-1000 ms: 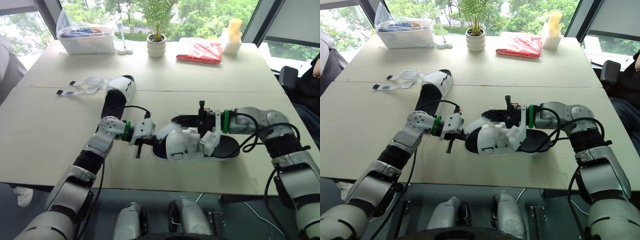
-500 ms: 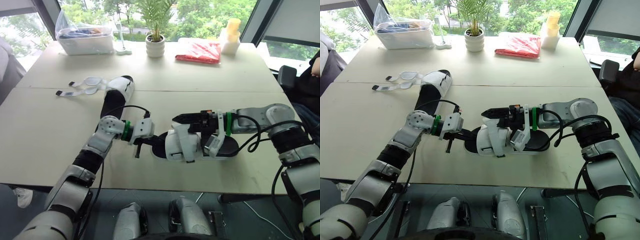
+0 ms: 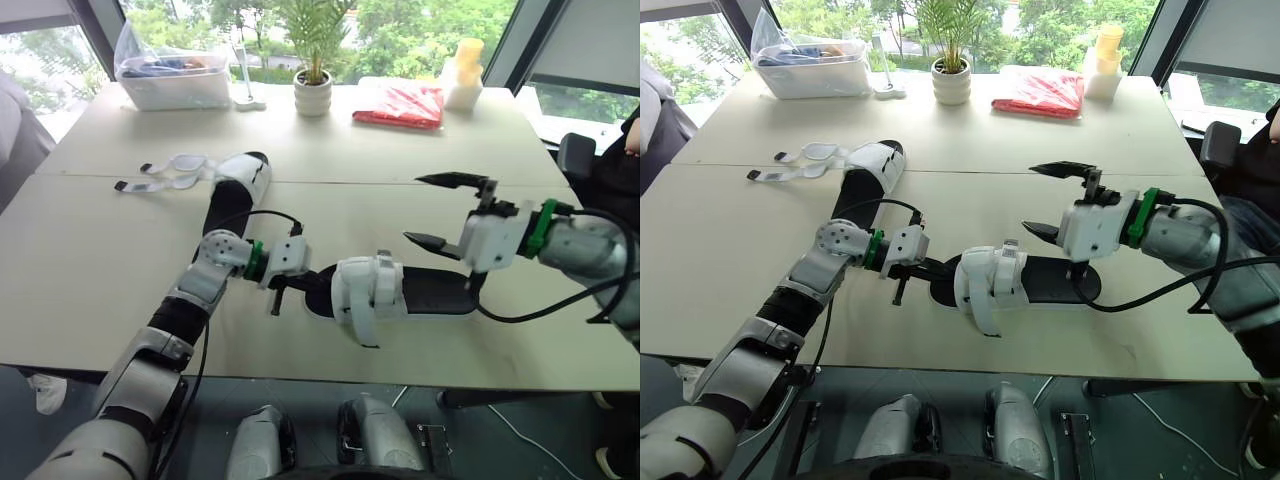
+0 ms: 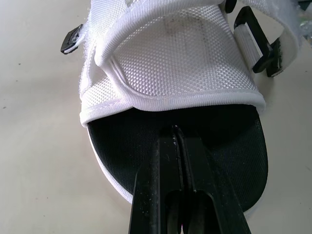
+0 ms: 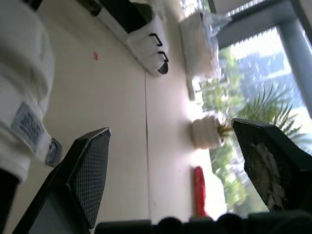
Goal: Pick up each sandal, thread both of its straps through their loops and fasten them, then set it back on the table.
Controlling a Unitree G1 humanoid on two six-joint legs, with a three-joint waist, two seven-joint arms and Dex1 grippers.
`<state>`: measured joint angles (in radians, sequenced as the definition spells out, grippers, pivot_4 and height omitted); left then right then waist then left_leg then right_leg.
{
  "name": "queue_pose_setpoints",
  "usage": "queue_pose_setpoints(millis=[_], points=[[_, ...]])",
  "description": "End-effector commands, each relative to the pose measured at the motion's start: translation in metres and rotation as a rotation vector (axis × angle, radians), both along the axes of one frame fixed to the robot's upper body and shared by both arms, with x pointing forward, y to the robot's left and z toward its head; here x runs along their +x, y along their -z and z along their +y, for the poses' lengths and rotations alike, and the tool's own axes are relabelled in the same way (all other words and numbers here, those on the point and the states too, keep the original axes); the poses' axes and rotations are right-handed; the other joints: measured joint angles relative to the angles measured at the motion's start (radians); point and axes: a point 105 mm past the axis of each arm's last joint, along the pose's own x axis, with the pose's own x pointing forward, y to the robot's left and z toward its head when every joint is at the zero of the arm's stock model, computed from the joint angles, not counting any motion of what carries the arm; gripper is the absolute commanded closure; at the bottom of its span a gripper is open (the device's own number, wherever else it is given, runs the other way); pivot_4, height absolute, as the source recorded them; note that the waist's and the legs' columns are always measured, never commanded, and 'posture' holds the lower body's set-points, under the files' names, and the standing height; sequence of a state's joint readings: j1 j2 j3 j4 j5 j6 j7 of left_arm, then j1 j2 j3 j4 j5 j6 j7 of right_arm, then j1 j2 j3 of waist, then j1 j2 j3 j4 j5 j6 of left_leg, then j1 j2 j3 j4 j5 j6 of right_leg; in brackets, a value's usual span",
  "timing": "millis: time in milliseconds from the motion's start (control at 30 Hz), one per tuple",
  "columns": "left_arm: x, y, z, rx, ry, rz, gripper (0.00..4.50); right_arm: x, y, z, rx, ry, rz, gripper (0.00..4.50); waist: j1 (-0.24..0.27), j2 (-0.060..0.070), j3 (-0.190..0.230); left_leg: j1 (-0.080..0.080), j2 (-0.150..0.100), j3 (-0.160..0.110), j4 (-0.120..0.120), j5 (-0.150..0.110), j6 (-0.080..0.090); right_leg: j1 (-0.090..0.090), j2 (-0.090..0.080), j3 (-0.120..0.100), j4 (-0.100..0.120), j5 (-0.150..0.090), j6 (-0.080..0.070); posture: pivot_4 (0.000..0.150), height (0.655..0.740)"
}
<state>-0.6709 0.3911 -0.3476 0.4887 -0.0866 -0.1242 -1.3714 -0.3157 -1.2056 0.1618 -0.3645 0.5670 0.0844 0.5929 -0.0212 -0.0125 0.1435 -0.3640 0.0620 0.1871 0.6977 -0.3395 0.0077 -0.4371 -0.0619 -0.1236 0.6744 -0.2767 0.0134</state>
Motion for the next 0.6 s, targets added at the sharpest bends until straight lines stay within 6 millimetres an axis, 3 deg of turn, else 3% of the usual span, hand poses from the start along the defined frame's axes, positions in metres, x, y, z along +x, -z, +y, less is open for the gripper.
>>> queue_pose_setpoints(millis=[33,133,267,400,600], points=[[-0.009,0.019,0.001,0.067,0.027,0.044,4.50,-0.054,0.000,0.027,0.269,-0.083,0.572,0.22,0.007,0.000,0.000,0.000,0.000,-0.001,-0.001,0.000,0.000,0.000,0.000,0.000,0.000,0.000,0.000,0.150,0.7278],[-0.010,0.020,0.001,0.066,0.030,0.044,4.50,-0.085,0.020,0.031,0.246,-0.070,0.857,0.22,0.007,-0.002,0.000,0.000,0.000,-0.003,-0.002,-0.001,0.001,0.003,0.000,-0.003,-0.004,0.000,-0.001,0.150,0.7278],[-0.010,0.021,0.001,0.066,0.029,0.044,4.50,-0.098,0.049,0.031,0.279,0.037,1.054,0.22,0.007,-0.003,0.000,0.000,0.000,-0.003,-0.002,-0.002,0.003,0.004,0.000,-0.004,-0.008,0.000,-0.001,0.150,0.7278],[-0.010,0.020,0.001,0.067,0.030,0.042,4.50,-0.095,0.063,0.034,0.412,0.098,1.193,0.22,0.008,-0.005,0.000,0.000,0.000,-0.003,-0.002,-0.002,0.003,0.004,0.000,-0.004,-0.009,0.001,-0.001,0.150,0.7278],[-0.008,0.019,0.002,0.070,0.027,0.038,4.50,-0.077,0.084,0.037,0.474,0.180,1.232,0.22,0.008,-0.006,-0.001,-0.001,0.000,-0.003,-0.002,-0.002,0.003,0.004,0.000,-0.004,-0.009,0.001,-0.001,0.150,0.7278]])
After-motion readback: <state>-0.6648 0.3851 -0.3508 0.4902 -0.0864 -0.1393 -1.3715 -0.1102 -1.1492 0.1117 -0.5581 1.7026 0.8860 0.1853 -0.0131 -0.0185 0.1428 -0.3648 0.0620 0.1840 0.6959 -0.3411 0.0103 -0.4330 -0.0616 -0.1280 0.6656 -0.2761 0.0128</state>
